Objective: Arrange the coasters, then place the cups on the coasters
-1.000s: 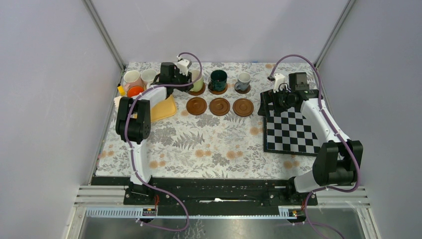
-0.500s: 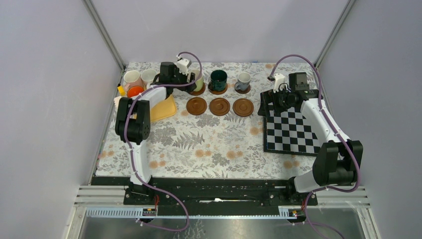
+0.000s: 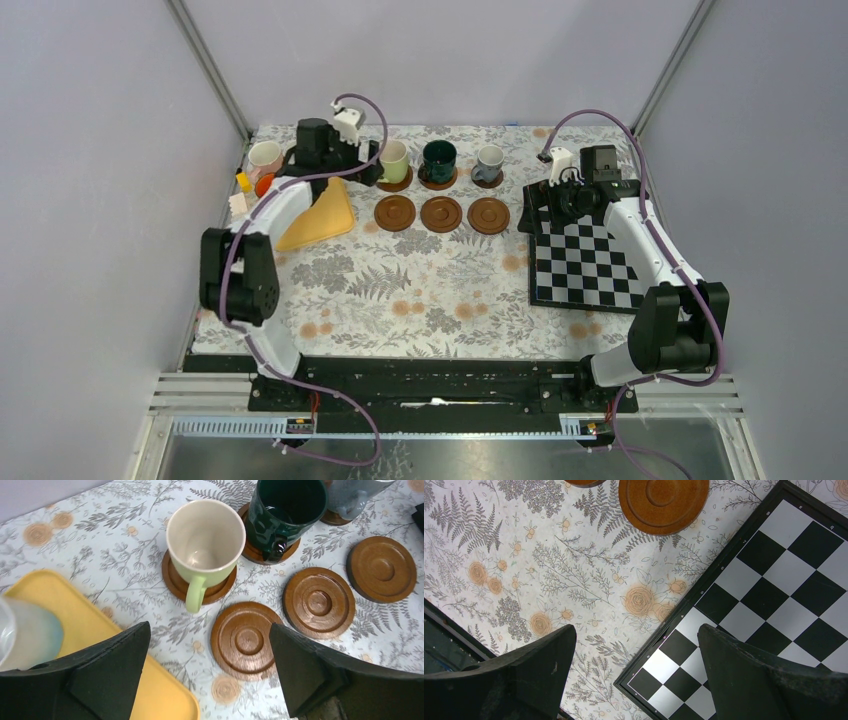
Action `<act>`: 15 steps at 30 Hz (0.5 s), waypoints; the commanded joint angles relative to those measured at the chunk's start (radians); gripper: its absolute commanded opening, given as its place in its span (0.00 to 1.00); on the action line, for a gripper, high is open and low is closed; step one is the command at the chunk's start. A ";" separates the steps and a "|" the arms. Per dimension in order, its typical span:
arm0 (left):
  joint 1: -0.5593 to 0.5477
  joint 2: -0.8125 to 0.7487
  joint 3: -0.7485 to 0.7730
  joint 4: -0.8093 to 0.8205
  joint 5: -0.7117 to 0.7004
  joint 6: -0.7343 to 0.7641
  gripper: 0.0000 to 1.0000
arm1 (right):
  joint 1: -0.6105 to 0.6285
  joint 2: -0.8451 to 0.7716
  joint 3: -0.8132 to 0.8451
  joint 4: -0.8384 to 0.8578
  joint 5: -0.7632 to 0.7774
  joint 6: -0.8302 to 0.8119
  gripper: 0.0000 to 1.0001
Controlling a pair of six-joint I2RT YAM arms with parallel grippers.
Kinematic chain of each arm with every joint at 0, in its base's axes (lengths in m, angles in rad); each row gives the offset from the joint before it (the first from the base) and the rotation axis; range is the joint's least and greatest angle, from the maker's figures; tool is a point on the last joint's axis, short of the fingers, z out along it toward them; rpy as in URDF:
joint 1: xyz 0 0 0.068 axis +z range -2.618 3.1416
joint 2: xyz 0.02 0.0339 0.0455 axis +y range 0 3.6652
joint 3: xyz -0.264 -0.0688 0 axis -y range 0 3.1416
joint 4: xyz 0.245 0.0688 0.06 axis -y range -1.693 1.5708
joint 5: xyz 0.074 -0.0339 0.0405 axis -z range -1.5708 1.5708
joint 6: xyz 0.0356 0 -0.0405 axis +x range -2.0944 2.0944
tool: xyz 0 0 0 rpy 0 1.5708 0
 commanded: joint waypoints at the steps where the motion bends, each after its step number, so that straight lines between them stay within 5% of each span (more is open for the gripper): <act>1: 0.043 -0.175 -0.074 -0.063 -0.028 -0.067 0.99 | -0.001 -0.022 0.006 0.005 -0.020 -0.015 0.98; 7: 0.148 -0.437 -0.290 -0.017 -0.015 -0.088 0.99 | -0.001 -0.020 0.009 0.002 -0.031 -0.015 0.98; 15: 0.390 -0.451 -0.287 -0.328 0.161 0.174 0.99 | 0.000 -0.019 0.002 0.005 -0.038 -0.020 0.98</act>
